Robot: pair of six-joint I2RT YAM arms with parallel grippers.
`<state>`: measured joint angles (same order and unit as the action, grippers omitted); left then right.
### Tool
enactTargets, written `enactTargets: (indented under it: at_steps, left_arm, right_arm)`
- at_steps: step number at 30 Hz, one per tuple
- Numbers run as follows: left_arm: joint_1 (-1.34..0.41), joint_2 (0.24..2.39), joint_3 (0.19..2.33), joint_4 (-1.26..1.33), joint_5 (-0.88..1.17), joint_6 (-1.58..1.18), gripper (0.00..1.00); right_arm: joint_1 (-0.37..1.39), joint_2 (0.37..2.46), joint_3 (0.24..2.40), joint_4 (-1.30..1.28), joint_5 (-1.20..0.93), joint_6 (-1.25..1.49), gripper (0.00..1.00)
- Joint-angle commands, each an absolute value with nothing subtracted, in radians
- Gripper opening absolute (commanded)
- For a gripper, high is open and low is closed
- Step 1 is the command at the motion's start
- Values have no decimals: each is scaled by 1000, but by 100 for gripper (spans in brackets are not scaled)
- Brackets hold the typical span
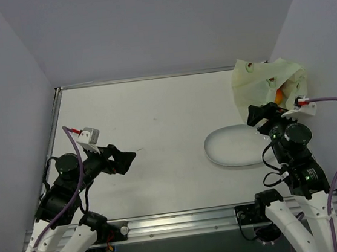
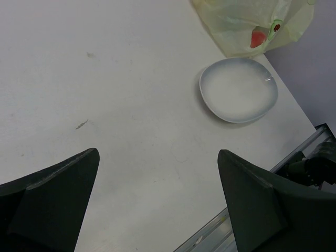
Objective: Take the fake fruits out of the plastic bag
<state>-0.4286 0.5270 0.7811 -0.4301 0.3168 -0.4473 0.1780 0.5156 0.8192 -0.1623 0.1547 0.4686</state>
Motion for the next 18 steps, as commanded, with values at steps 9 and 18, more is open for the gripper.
enactTargets:
  at_steps: [9, 18]
  left_arm:
    - [-391, 495, 811, -359, 417, -469, 94]
    - [-403, 502, 799, -316, 486, -509, 96]
  right_arm:
    - [169, 778, 848, -121, 443, 457, 10]
    - [-182, 997, 887, 27, 149, 422, 53]
